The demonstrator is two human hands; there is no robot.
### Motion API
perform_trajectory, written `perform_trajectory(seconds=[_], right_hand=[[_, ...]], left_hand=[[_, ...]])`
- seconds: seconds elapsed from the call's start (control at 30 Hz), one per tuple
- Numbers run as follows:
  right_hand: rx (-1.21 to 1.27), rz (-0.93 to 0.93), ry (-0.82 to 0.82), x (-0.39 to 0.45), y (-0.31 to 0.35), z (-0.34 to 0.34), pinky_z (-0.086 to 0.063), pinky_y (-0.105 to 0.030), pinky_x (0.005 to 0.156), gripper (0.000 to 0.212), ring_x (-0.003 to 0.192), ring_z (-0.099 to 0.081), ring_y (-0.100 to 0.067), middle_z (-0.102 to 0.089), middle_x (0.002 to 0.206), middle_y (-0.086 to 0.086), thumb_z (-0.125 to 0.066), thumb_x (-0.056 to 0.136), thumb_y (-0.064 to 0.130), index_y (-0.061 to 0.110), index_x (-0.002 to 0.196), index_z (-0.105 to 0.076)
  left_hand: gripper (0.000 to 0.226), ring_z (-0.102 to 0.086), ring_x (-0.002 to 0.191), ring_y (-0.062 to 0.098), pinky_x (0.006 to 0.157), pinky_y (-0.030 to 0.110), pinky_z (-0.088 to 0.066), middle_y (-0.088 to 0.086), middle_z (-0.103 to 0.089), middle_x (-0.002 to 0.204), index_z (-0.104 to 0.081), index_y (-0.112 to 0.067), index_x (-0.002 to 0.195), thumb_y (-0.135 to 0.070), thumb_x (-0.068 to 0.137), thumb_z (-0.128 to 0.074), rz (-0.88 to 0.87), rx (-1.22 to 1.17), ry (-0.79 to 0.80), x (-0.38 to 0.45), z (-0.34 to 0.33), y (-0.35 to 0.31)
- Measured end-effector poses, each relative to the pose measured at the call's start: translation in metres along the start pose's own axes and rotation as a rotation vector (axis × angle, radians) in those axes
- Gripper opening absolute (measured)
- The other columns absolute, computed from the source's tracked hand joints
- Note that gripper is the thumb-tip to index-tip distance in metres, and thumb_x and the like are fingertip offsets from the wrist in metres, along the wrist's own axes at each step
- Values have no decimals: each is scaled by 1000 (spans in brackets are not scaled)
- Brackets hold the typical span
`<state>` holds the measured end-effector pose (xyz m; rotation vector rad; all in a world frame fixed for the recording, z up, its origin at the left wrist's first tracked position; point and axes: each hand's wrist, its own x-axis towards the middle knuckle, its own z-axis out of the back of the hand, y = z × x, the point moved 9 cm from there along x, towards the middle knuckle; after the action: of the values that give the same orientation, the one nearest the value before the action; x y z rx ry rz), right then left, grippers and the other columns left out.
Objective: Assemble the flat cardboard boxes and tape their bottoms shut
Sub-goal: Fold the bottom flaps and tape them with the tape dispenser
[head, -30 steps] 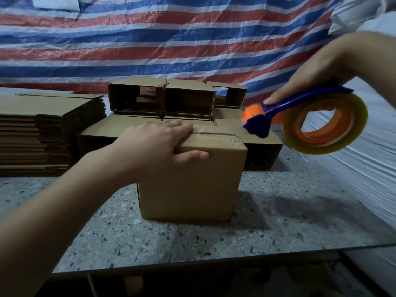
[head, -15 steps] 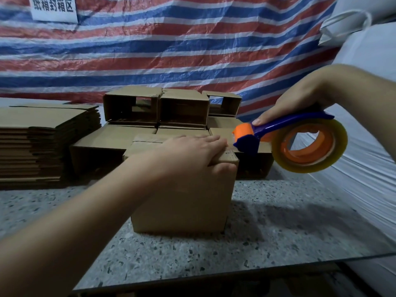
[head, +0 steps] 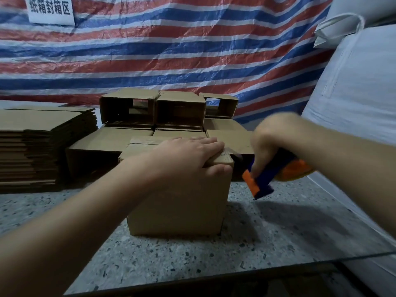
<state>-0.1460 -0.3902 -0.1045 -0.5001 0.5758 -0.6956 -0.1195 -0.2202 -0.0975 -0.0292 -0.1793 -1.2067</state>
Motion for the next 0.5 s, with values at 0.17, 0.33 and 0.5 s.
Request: perform_trajectory(seconds=[0.17,0.33,0.5], right_hand=[[301,-7,-514,25,13,-29,-32,-29,50,62,63,-46,-13,-50,75,4,-48,82,83,22,92,-58],[491,-80,-683,38,21,-73,-33,-29,45,66,65,-55,-18,-54,71,3,-39,84,85,20,78,-53],[561,-76,-658,36,26,-90,-39,-32,55,70,73,-61,-21,-62,80,-1,-23,88,83,20,75,-50]], left_hand=[[71,-17,148,11,118,32,-16,-9,-14,163,-15,-34,156,-67,93,-26,-5,-28,1,-1,0,-1],[70,-19,147,11,117,35,-18,-10,-16,163,-16,-36,155,-67,93,-26,-6,-31,-24,-1,0,2],[70,-19,147,12,117,36,-19,-9,-17,163,-16,-35,155,-67,94,-26,-5,-31,-26,0,-1,2]])
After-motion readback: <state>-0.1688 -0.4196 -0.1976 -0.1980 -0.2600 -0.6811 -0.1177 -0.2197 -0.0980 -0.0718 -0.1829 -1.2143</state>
